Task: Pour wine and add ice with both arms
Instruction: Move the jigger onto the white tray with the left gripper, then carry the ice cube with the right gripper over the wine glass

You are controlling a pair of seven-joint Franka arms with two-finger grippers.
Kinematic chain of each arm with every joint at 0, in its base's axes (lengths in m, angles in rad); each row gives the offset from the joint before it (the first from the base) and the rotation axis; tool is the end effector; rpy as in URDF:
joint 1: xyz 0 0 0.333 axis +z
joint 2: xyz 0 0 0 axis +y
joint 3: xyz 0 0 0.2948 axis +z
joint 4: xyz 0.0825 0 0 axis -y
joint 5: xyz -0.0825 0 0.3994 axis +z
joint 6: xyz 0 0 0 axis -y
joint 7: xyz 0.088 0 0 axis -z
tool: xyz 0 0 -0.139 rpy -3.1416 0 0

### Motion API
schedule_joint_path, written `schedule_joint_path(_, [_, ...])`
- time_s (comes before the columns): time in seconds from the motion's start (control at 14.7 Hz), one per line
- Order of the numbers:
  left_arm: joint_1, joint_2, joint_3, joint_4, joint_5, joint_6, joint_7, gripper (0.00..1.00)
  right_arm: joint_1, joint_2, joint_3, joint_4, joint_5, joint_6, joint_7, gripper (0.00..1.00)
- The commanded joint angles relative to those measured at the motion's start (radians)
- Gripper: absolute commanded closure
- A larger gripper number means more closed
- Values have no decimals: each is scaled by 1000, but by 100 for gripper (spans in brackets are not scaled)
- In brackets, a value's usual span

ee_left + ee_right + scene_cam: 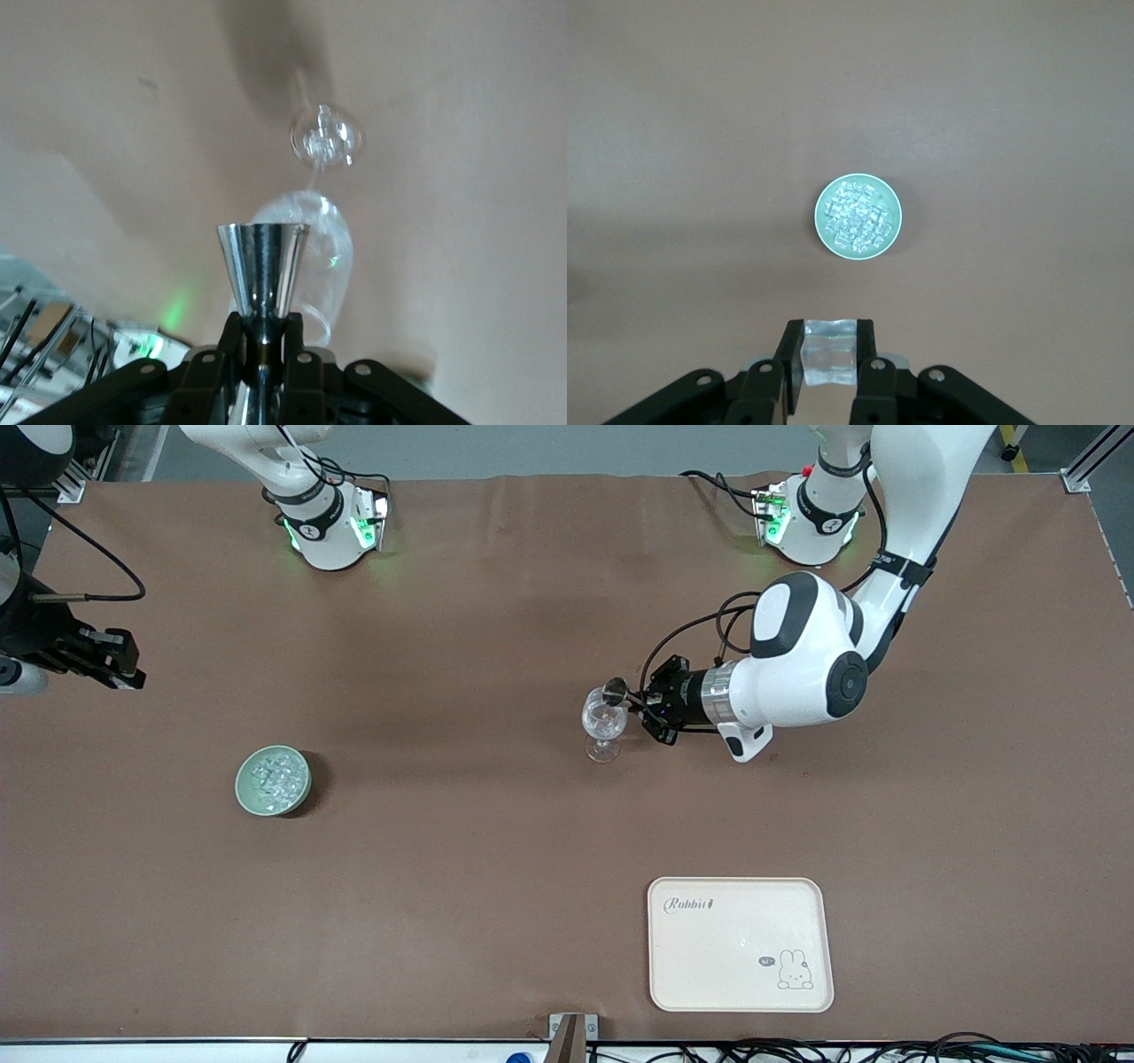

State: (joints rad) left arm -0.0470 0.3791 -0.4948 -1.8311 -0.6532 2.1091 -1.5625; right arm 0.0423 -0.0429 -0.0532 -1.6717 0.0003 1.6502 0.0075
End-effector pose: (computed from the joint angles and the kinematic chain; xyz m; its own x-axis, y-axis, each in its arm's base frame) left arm 0.5333 -0.3578 0.3046 0.0494 0.7703 -0.6358 0.9558 -0.2211 -0.1936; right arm 0.5642 -0.0066 0.5532 0.9996 -0.0184 0.0213 -0.0184 -0.9998 -0.0027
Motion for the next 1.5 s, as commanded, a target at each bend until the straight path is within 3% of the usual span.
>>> schedule_joint_path(0.0, [51, -11, -1, 27, -109, -44, 88, 99, -12, -6, 4, -13, 12, 13, -15, 97])
schedule_joint_path(0.27, [127, 85, 1, 159, -190, -58, 131, 99, -12, -5, 4, -13, 12, 13, -15, 97])
schedule_joint_path(0.48, [183, 205, -1, 298, -198, -58, 148, 99, -12, -2, 4, -13, 12, 13, -15, 97])
schedule_joint_path(0.61, [206, 282, 1, 372, -262, -58, 208, 99, -10, 0, 4, -13, 12, 13, -15, 97])
schedule_joint_path(0.82, [257, 357, 7, 408, -397, -57, 344, 99, -6, 1, 6, -13, 12, 13, -12, 97])
schedule_joint_path(1.09, [332, 447, 8, 446, -456, -49, 519, 99, 22, 15, 10, -11, 12, 34, 14, 97])
schedule_joint_path(1.43, [349, 559, 59, 527, -549, -38, 567, 99, 181, 92, 12, 15, 13, 141, 306, 99])
